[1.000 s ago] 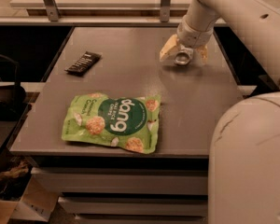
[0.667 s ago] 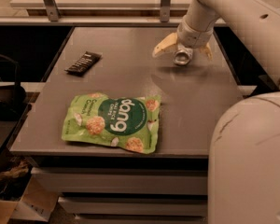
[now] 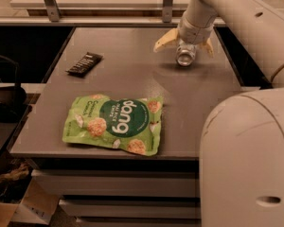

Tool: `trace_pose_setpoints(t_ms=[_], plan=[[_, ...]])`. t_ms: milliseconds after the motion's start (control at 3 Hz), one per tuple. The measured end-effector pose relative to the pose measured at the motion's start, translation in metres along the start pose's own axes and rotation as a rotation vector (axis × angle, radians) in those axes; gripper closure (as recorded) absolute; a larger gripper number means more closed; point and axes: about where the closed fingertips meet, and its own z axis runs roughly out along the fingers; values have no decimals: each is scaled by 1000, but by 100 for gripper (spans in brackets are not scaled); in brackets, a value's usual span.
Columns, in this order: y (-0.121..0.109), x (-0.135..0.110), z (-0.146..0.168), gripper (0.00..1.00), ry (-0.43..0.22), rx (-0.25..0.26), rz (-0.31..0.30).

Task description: Move 7up can near green rice chip bag

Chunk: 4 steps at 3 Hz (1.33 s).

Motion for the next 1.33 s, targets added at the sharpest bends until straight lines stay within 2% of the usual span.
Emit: trace_pose_setpoints(t_ms=[333,667,1333], plan=[[4,-8,0,18,-15,3,18],[6,-12,-2,41,-26,0,20],[13,-12,-19,88,-43,-7,-10]])
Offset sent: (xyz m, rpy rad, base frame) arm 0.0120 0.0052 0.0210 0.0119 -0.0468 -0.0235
